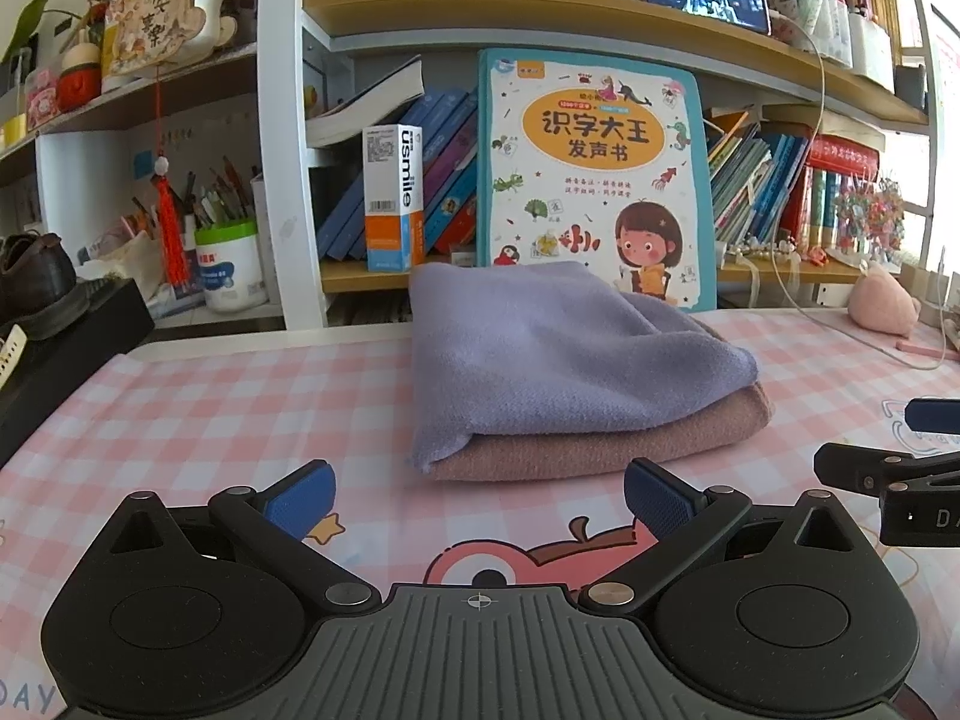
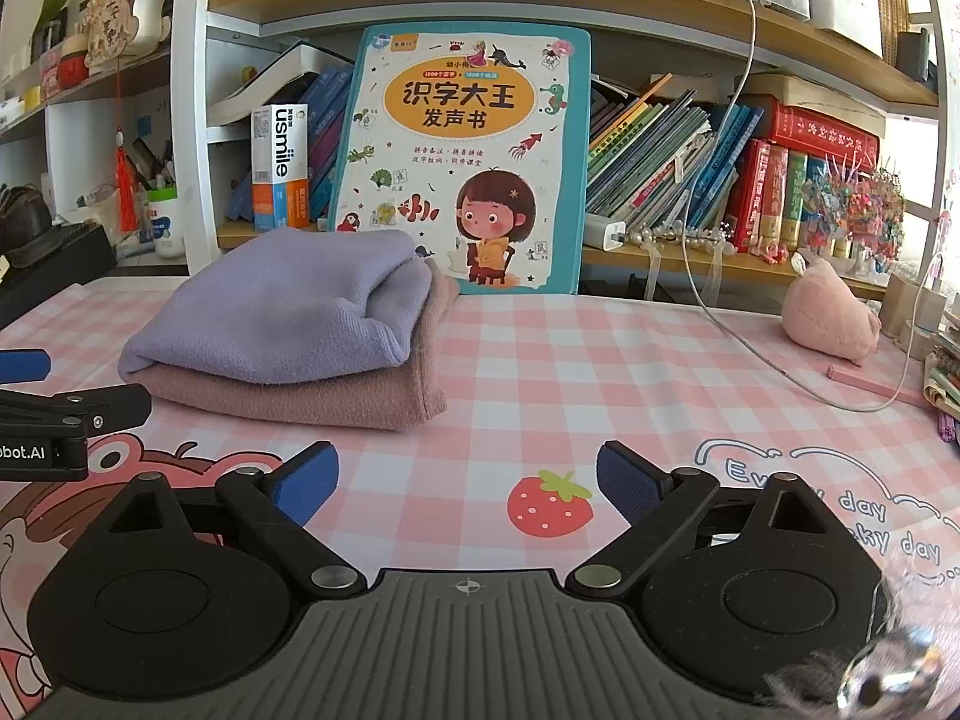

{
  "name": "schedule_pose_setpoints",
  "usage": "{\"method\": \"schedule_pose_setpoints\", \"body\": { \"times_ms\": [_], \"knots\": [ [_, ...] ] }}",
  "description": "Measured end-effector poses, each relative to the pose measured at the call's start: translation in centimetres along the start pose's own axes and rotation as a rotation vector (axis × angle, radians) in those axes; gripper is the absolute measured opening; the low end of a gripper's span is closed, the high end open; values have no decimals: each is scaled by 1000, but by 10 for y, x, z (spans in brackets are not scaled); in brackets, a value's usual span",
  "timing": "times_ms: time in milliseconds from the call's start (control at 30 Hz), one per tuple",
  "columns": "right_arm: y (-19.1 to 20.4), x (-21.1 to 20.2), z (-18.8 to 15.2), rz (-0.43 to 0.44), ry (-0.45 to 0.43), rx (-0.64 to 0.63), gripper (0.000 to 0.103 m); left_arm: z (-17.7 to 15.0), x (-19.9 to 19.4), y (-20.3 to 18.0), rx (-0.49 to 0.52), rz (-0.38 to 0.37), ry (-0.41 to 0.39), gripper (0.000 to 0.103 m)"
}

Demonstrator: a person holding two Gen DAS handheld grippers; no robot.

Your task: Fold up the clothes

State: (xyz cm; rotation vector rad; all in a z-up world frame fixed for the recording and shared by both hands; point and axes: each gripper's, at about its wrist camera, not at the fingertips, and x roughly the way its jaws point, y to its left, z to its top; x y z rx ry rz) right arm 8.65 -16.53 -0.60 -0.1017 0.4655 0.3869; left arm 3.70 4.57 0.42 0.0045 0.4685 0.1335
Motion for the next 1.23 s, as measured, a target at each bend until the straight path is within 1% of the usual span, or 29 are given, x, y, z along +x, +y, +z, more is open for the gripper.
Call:
{"method": "schedule_pose_setpoints", "body": {
  "times_ms": [267, 900, 1067, 1233],
  "knots": [
    [0, 1, 0, -1, 6, -1, 98, -1, 2, 1, -3, -4, 11, 103],
    [-1, 2, 0, -1, 14, 7, 98, -1, 4, 3, -20, -11, 22, 103],
    [-2, 3, 0, 0, 21, 8, 98, -1, 2, 1, -7, -11, 11, 103],
    [-2, 4, 0, 0, 25, 8, 98, 0, 3, 0, 0, 0, 17, 103]
  ]
}}
